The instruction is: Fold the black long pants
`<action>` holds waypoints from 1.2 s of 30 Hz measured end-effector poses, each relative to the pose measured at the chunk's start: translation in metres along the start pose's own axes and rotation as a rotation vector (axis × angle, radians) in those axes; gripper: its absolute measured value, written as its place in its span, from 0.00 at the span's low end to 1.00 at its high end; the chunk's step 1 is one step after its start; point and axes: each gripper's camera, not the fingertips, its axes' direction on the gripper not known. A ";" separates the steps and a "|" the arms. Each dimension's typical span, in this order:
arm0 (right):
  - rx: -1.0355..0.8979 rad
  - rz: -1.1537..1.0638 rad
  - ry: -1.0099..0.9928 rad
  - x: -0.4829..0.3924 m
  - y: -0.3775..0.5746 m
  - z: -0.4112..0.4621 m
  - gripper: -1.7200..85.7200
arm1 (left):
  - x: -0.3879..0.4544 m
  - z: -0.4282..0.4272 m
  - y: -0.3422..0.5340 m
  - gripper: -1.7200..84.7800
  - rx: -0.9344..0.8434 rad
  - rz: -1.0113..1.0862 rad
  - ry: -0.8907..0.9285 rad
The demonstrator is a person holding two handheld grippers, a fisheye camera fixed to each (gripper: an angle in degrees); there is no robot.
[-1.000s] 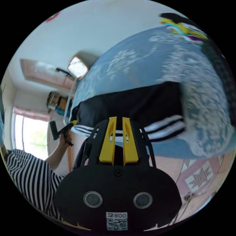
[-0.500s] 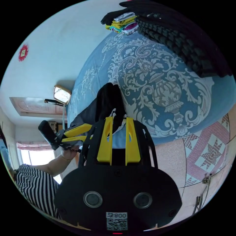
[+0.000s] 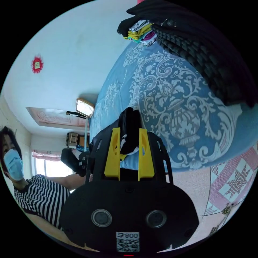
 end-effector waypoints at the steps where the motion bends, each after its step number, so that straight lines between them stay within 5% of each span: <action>1: -0.027 0.002 0.032 0.003 -0.012 0.006 0.15 | 0.001 0.002 -0.001 0.05 -0.002 0.002 -0.003; 10: -0.141 -0.016 0.108 0.006 -0.054 0.052 0.12 | 0.003 0.016 -0.004 0.05 -0.019 0.010 -0.009; 22: -0.053 -0.034 -0.244 -0.008 -0.043 0.035 0.07 | -0.035 -0.073 0.031 0.05 0.196 -0.090 0.051; 36: -0.308 -0.287 -0.357 -0.158 -0.047 0.228 0.08 | -0.184 -0.250 0.232 0.05 0.545 -0.688 0.148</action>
